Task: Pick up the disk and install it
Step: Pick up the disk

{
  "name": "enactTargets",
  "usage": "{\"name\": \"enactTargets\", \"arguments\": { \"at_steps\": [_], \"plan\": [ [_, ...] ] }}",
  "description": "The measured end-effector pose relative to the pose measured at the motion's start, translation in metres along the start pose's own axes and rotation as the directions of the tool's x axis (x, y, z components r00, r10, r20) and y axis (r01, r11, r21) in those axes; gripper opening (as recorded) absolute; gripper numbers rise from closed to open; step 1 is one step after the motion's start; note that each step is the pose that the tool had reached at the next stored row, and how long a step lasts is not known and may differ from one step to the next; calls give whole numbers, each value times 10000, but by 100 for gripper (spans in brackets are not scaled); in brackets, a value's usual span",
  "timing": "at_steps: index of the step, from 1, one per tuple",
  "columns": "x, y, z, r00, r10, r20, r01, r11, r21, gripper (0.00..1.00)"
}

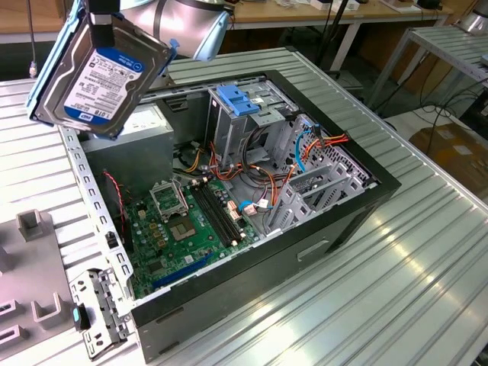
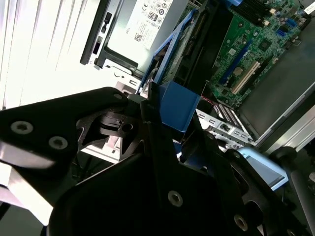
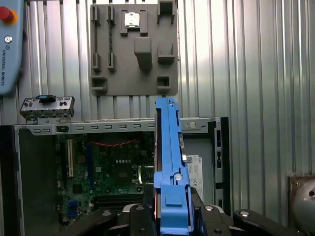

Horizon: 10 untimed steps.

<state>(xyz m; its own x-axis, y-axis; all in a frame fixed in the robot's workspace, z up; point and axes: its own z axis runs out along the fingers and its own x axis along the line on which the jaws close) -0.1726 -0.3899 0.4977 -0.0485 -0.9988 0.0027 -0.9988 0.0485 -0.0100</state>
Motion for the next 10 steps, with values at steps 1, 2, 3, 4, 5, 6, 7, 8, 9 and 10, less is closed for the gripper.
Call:
{"name": "enactTargets", "arguments": {
  "at_steps": [1,2,3,4,5,6,7,8,9,10],
  "plan": [
    [-1,-14,0,10000,0,-1,0,10000,-1,37],
    [-2,-35,0,10000,0,-1,0,10000,-1,37],
    [-2,-52,0,10000,0,-1,0,10000,0,37],
    [-3,-63,0,10000,1,-1,-1,10000,-1,37],
    [-4,-72,1,10000,1,-1,-1,10000,0,37],
    [-4,-91,1,10000,0,-1,0,10000,0,37],
    [-5,-113,1,10000,0,-2,0,10000,-1,37],
    [-6,-124,1,10000,-1,-3,1,10000,0,37],
    [-7,-137,1,10000,0,-3,0,10000,0,37],
    [-7,-151,1,10000,0,-3,0,10000,0,37]
  ]
}}
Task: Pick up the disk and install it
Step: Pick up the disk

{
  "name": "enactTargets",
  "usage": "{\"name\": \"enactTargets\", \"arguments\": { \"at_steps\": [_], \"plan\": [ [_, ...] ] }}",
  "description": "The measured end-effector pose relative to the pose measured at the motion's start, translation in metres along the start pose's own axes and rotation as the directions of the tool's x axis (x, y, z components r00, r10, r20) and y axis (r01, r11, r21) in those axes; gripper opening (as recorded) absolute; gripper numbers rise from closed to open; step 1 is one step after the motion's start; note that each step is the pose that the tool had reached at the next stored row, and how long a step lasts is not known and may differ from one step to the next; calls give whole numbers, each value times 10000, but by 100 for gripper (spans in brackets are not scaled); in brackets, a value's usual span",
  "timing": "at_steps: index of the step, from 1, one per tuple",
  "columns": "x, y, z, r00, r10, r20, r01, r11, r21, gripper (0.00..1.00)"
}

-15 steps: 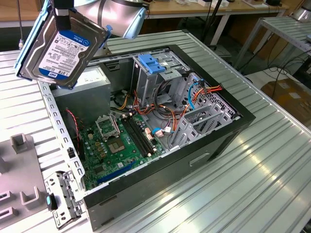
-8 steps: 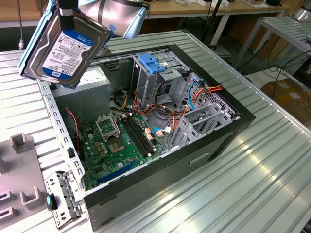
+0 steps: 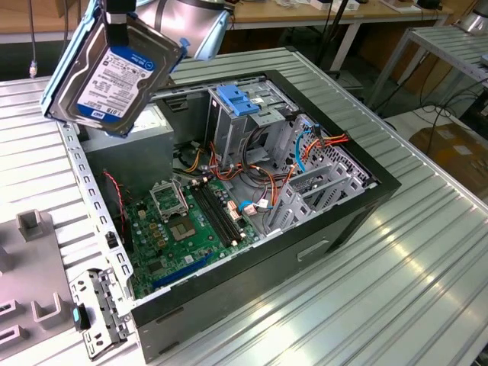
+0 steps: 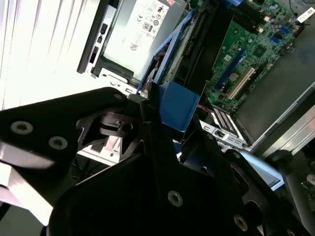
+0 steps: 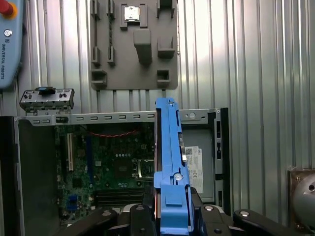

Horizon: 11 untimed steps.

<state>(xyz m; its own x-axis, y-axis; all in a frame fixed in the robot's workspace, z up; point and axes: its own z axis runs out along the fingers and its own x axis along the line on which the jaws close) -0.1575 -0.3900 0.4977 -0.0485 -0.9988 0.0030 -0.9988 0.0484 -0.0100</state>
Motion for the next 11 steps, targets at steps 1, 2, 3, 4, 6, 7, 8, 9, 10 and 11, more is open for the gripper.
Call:
{"name": "enactTargets", "arguments": {
  "at_steps": [1,2,3,4,6,7,8,9,10,11],
  "plan": [
    [2,-9,0,10000,0,0,0,10000,0,37],
    [6,-13,0,10000,1,2,-1,10000,1,37],
    [12,-16,1,10000,0,1,0,10000,1,37],
    [18,-19,1,10000,0,1,0,10000,0,37],
    [55,-26,0,10000,0,0,0,10000,0,37],
    [79,-31,1,10000,0,1,0,10000,0,37],
    [96,-38,1,10000,0,1,0,10000,0,37],
    [102,-55,2,10000,0,0,0,10000,1,37],
    [105,-77,2,10000,0,-2,0,10000,0,37],
    [106,-138,3,10000,1,-7,-1,10000,0,37]
  ]
}}
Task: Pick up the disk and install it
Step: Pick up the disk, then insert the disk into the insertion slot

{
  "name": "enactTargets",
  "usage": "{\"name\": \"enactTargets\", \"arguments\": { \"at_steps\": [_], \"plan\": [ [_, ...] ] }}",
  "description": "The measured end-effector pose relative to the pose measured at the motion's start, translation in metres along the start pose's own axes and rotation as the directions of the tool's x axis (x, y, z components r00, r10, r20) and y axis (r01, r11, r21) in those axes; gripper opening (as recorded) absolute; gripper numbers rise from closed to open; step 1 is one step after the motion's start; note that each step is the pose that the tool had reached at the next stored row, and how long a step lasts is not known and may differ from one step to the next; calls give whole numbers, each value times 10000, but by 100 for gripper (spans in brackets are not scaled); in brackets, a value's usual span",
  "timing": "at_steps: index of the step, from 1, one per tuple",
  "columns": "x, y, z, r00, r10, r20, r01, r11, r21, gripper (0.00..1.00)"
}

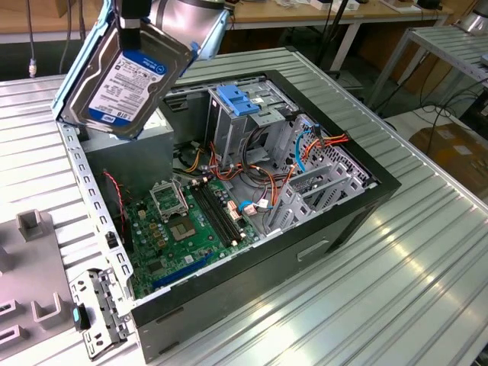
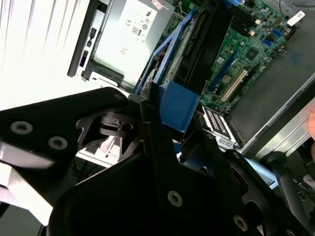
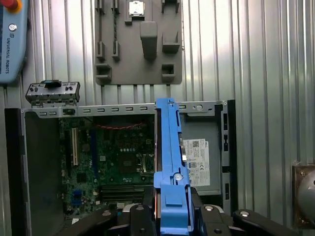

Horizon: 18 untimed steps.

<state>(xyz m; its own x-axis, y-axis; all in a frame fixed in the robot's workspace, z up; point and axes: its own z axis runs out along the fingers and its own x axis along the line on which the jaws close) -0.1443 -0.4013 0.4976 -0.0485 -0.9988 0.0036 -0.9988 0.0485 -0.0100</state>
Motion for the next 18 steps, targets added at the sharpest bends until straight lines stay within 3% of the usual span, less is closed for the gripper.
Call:
{"name": "enactTargets", "arguments": {
  "at_steps": [5,8,13,18],
  "plan": [
    [-9,-311,5,10000,0,-23,0,10000,1,37],
    [-13,-430,7,10000,-1,-33,1,10000,2,37],
    [-17,-534,11,10000,-1,-47,1,10000,3,37],
    [-18,-543,11,10000,0,-47,0,10000,3,37]
  ]
}}
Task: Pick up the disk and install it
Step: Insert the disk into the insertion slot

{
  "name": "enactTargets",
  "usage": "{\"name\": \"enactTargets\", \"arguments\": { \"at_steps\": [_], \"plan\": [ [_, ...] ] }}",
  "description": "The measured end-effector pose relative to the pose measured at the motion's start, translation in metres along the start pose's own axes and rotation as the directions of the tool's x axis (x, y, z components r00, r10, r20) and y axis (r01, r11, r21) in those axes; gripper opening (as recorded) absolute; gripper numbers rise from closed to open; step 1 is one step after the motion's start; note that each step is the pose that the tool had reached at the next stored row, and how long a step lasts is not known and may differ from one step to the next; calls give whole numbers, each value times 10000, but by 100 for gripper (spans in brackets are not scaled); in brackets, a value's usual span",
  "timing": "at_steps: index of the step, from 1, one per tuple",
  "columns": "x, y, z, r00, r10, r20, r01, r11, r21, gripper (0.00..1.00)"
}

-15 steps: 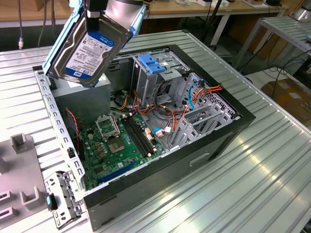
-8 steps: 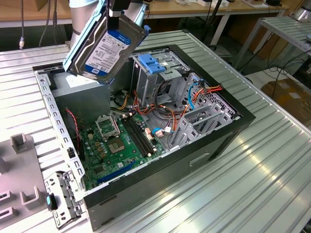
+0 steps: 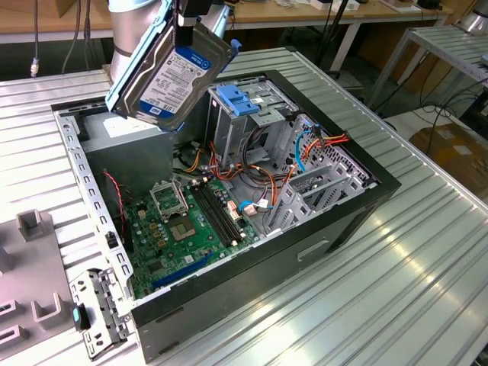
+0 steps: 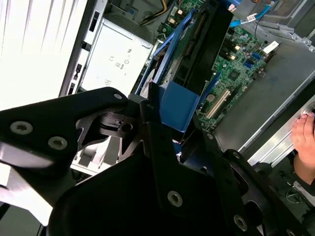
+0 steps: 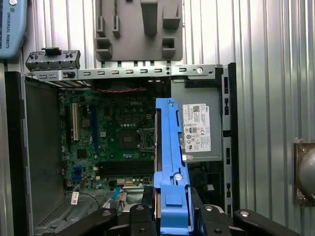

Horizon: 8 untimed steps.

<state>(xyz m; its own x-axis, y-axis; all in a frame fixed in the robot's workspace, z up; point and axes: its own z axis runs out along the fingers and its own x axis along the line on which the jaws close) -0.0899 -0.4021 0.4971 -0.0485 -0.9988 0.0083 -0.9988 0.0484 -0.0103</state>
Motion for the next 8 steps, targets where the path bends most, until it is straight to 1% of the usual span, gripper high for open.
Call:
{"name": "enactTargets", "arguments": {
  "at_steps": [8],
  "plan": [
    [0,-1,0,10000,0,0,0,10000,-1,37]
  ]
}}
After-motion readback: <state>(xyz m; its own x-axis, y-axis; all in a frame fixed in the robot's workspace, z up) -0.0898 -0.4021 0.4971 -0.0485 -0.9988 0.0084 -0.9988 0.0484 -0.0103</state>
